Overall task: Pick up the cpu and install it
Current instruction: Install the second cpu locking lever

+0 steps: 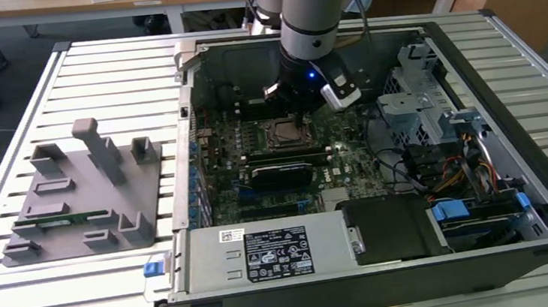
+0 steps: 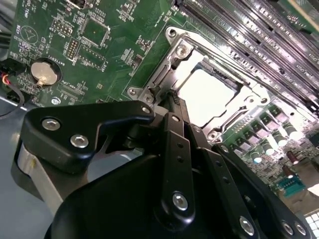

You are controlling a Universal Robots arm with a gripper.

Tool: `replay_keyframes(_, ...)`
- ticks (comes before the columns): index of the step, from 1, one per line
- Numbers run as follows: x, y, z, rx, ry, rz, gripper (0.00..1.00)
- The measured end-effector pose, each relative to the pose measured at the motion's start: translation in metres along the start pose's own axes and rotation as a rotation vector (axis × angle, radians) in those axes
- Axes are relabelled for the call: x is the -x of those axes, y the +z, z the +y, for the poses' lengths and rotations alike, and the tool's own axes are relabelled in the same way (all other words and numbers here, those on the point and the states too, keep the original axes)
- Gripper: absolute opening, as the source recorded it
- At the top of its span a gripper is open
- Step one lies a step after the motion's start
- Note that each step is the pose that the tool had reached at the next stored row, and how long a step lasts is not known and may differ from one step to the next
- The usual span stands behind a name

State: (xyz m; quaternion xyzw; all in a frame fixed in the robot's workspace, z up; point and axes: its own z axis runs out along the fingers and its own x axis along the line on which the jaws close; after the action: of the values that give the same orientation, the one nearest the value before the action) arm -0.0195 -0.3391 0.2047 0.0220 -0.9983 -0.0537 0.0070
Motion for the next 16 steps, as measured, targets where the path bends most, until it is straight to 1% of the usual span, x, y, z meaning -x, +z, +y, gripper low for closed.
replay_keyframes(2, 0.0, -0.0042, 0.0004, 0.0001, 0.0, 0.0, 0.11)
replay_keyframes(5, -0.0001, -0.0145, 0.0015, 0.0004, 0.0, -0.0002, 0.11)
replay_keyframes(7, -0.0002, -0.0196, 0.0021, 0.0002, 0.0, 0.0002, 0.11)
replay_keyframes(9, -0.0002, -0.0206, 0.0018, 0.0005, 0.0, 0.0003, 0.11)
replay_keyframes(12, -0.0004, -0.0211, -0.0023, 0.0003, 0.0, 0.0004, 0.11)
replay_keyframes(14, -0.0006, -0.0216, -0.0078, 0.0003, 0.0, 0.0004, 0.11)
replay_keyframes(16, -0.0012, -0.0224, -0.0152, 0.0003, 0.0, 0.0004, 0.11)
